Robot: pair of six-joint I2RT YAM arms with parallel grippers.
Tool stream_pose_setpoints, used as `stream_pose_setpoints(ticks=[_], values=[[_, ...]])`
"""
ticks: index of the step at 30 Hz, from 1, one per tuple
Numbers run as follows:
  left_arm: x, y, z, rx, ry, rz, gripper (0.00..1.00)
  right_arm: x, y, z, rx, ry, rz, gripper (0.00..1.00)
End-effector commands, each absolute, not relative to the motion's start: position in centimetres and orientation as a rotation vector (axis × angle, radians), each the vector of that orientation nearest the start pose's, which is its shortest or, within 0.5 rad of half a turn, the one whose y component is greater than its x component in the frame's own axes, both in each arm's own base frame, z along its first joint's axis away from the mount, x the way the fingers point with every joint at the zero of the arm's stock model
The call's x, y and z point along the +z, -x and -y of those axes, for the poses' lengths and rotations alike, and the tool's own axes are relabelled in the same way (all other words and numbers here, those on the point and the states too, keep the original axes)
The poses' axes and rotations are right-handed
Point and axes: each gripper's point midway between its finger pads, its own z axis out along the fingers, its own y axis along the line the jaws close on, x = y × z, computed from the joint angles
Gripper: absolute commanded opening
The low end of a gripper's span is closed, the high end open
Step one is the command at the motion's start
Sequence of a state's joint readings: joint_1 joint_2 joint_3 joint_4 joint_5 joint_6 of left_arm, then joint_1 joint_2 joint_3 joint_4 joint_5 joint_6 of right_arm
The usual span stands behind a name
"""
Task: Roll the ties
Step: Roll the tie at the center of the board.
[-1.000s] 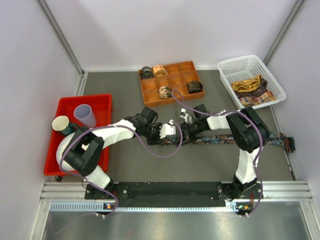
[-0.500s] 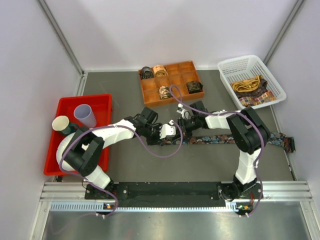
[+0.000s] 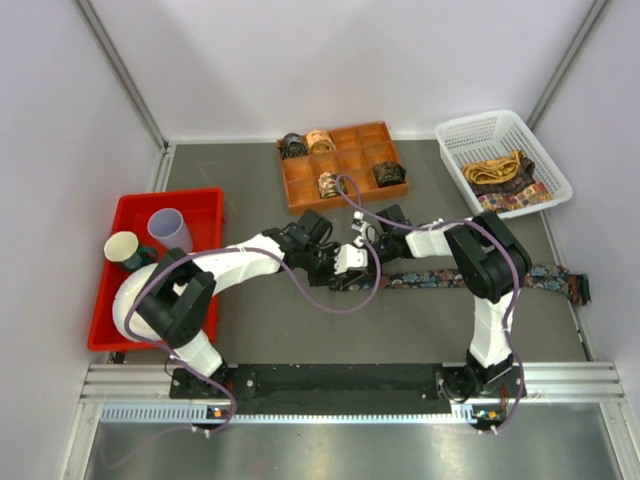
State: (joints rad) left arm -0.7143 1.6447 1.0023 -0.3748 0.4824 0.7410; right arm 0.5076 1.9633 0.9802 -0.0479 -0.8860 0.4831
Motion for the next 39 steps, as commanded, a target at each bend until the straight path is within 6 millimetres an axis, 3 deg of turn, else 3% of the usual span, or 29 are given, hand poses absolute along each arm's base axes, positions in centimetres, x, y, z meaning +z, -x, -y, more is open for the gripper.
stream_pose_setpoints(ticks=[1, 8, 14, 18, 25, 29, 32, 36, 39], values=[[7.0, -25.2, 31.1, -0.643, -1.772, -1.722, 0.31, 1.9, -26.7, -31.4, 1.368, 0.437, -2.644, 0.10], [6.0, -25.5, 30.3, -0.585, -1.783, -1.762, 0.29, 2.3, -27.5, -32.1, 1.396, 0.422, -2.628, 0.10], [5.8, -25.5, 29.3, -0.538, -1.784, -1.800, 0.28, 2.2, -26.6, -32.8, 1.433, 0.434, -2.648, 0.10], [6.1, -25.6, 29.7, -0.551, -1.782, -1.788, 0.28, 3.3, -26.3, -32.5, 1.430, 0.474, -2.635, 0.10], [6.1, -25.8, 29.8, -0.539, -1.810, -1.758, 0.28, 6.8, -25.4, -29.8, 1.424, 0.540, -2.612, 0.15], [6.1, -25.9, 30.0, -0.543, -1.822, -1.741, 0.29, 6.9, -25.6, -27.5, 1.404, 0.497, -2.637, 0.25], [6.3, -26.0, 30.4, -0.550, -1.828, -1.724, 0.29, 6.6, -25.9, -26.0, 1.408, 0.431, -2.658, 0.26], [6.3, -26.0, 30.7, -0.555, -1.835, -1.717, 0.29, 6.0, -25.2, -24.9, 1.390, 0.430, -2.671, 0.27], [6.3, -25.9, 31.3, -0.567, -1.848, -1.700, 0.31, 6.4, -24.9, -25.3, 1.450, 0.413, -2.657, 0.31]])
